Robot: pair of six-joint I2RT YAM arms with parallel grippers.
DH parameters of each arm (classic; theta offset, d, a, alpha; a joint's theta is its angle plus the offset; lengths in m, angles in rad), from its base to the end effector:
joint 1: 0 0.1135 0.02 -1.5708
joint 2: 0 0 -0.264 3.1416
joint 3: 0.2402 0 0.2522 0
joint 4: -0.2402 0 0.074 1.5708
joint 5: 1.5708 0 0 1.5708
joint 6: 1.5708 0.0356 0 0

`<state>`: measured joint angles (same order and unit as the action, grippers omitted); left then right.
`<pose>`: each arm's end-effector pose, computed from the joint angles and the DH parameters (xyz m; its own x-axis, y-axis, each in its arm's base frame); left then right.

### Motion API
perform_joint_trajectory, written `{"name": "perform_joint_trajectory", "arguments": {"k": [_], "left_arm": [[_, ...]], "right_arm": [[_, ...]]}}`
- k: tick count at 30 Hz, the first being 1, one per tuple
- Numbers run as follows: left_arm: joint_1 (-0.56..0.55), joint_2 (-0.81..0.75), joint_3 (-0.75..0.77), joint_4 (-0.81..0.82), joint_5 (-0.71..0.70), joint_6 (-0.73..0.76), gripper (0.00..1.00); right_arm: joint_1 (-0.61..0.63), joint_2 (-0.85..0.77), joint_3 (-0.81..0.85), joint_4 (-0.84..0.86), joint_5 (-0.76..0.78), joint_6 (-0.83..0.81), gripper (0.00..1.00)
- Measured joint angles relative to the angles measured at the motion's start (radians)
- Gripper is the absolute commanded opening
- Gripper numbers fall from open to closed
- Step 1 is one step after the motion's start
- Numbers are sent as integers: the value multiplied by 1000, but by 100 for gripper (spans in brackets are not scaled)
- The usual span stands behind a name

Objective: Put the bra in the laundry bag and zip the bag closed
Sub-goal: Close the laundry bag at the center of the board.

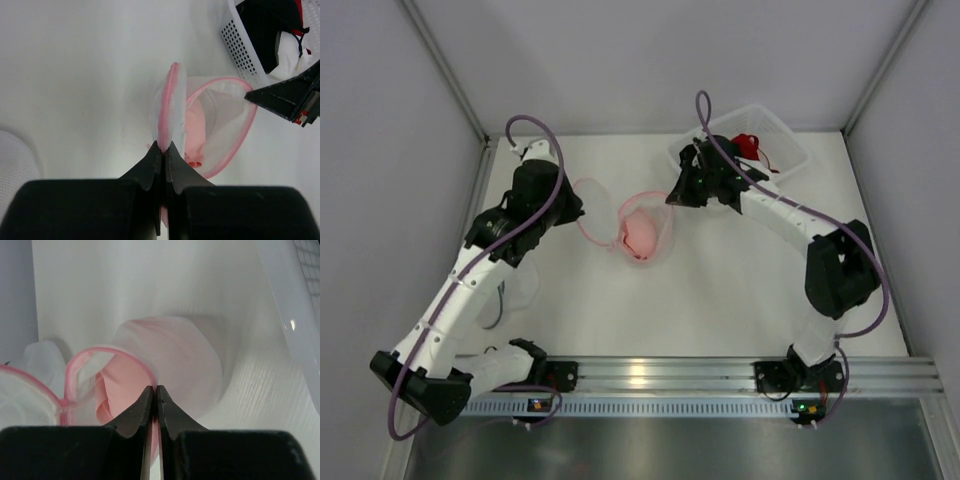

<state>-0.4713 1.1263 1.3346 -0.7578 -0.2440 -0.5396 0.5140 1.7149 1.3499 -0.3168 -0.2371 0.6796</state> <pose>0.2055 -0.0951 0.4045 -0.5313 -0.2888 -0.7964 -0.0186 0.9438 -0.3299 0.3377 0.2002 0.2749 -0.8270 0.2346 -0.5109 -0.1504 0.7834 0.6031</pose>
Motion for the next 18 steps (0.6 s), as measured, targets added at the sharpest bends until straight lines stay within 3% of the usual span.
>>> {"name": "perform_joint_trajectory", "arguments": {"k": [1,2,5,8,11,18], "left_arm": [[0,-8,-26,5,-1,-28,0],[0,-12,-41,9,-2,-45,0],[-2,-22,-78,31,-19,-97,0],[-2,-42,-104,62,-50,-140,0],[-2,-64,-119,85,-74,-170,0],[-5,-74,-136,129,-84,-205,0]], "right_arm": [[0,30,33,-17,-5,-12,11],[0,58,64,-28,-11,-24,23],[0,106,124,-55,-28,-58,46],[1,100,126,-82,-35,-86,56],[1,65,104,-118,-25,-101,64],[21,-132,18,-196,27,-93,66]]}}
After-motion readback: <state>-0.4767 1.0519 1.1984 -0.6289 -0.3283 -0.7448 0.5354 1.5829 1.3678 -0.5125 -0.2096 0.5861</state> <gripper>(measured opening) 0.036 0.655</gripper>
